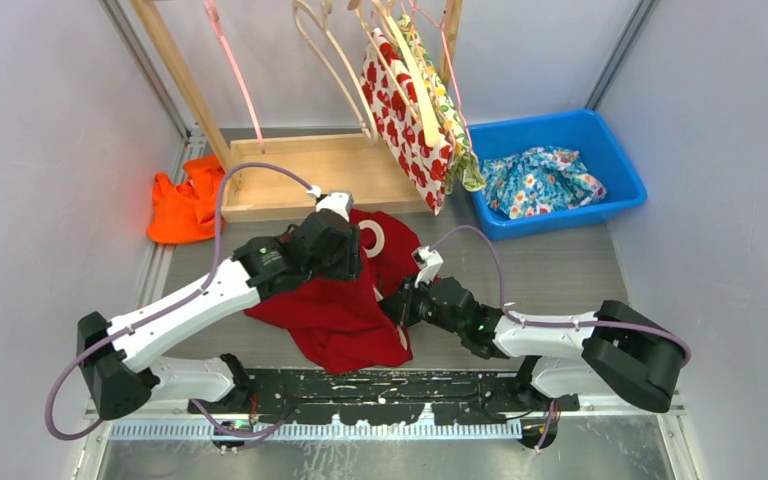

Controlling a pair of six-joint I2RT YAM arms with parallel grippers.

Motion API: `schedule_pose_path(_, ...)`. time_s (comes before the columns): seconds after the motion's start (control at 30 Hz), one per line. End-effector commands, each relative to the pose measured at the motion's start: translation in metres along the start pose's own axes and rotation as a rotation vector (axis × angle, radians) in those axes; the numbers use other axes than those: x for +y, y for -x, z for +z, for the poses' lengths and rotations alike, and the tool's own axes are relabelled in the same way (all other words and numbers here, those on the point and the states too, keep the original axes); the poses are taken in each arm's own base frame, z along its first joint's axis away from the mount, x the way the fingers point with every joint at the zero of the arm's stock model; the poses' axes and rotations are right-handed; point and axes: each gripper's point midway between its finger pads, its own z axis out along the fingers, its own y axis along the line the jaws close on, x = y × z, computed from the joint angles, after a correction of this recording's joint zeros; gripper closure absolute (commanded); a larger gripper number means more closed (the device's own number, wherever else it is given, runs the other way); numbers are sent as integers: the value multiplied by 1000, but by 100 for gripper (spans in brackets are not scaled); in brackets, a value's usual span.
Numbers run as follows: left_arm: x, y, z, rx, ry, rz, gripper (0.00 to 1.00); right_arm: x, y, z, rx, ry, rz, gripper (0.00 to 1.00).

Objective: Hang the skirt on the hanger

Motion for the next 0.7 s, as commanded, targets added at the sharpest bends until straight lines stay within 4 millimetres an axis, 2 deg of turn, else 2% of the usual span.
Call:
schedule_pose_path(0.0,13,33,14,-128,104,172,57,15,11,0,-27,39,-44,99)
schedule_pose_path(0.07,16,34,26,-113,138,220,57,17,11,-1,-25,44,-47,99)
schedule_pose_path(0.23,-2,42,39,-158,48,277,57,20,10,0,-11,50,-57,99)
schedule_pose_path(0.37,-10,45,48,-180,17,339,56,22,8,2,-3,59,-57,99)
schedule_pose_path(0.53,-27,41,55,-178,-80,372,54,22,5,2,7,61,-55,99)
schedule_pose_path(0.67,-28,35,69,-148,-88,392,53,24,5,3,7,67,-55,99)
